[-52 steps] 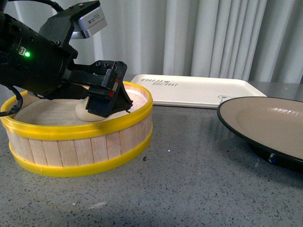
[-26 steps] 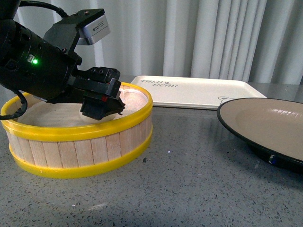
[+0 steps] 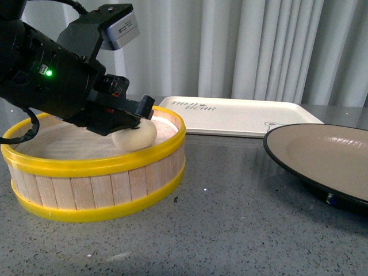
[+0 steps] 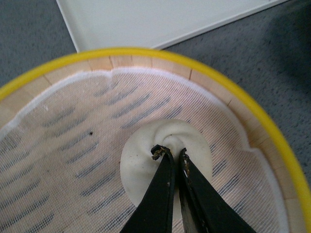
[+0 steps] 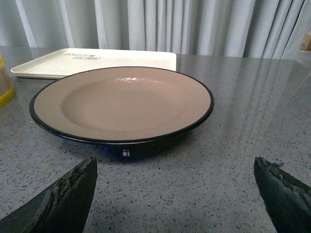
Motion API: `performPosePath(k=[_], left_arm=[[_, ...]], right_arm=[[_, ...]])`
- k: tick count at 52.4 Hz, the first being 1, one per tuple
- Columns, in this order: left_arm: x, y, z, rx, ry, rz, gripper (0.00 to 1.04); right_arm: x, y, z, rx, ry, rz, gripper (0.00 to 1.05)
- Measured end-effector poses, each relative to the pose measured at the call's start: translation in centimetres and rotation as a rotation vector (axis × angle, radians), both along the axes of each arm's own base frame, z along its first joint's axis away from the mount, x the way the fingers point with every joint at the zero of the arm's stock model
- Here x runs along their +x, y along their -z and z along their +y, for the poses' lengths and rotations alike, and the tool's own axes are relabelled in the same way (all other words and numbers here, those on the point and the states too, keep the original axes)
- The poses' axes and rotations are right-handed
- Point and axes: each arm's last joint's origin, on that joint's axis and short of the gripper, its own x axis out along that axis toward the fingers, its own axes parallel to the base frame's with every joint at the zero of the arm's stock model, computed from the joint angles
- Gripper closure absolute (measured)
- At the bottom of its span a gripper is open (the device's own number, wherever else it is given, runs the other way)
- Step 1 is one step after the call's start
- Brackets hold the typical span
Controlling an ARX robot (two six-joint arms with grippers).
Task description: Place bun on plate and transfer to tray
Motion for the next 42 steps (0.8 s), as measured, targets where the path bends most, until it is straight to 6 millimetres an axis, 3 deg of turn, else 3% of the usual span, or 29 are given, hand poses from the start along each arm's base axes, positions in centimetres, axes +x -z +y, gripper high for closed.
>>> performPosePath(k=[23,32,42], left_arm=[[-0.1,-4.4,-2.2,-0.041,0.058,-0.200,1.01],[-0.5,-5.8,-5.4,-0.089,0.167,-0.234,1.01],[-1.2,-4.7,-8.7,-0.119,0.288,-0.185,1.01]], right_arm=[[0.0,0.0,0.0,0.000,0.000,0.000,0.08],[0.0,0.0,0.0,0.000,0.000,0.000,0.08],[0.0,0.0,0.0,0.000,0.000,0.000,0.08]])
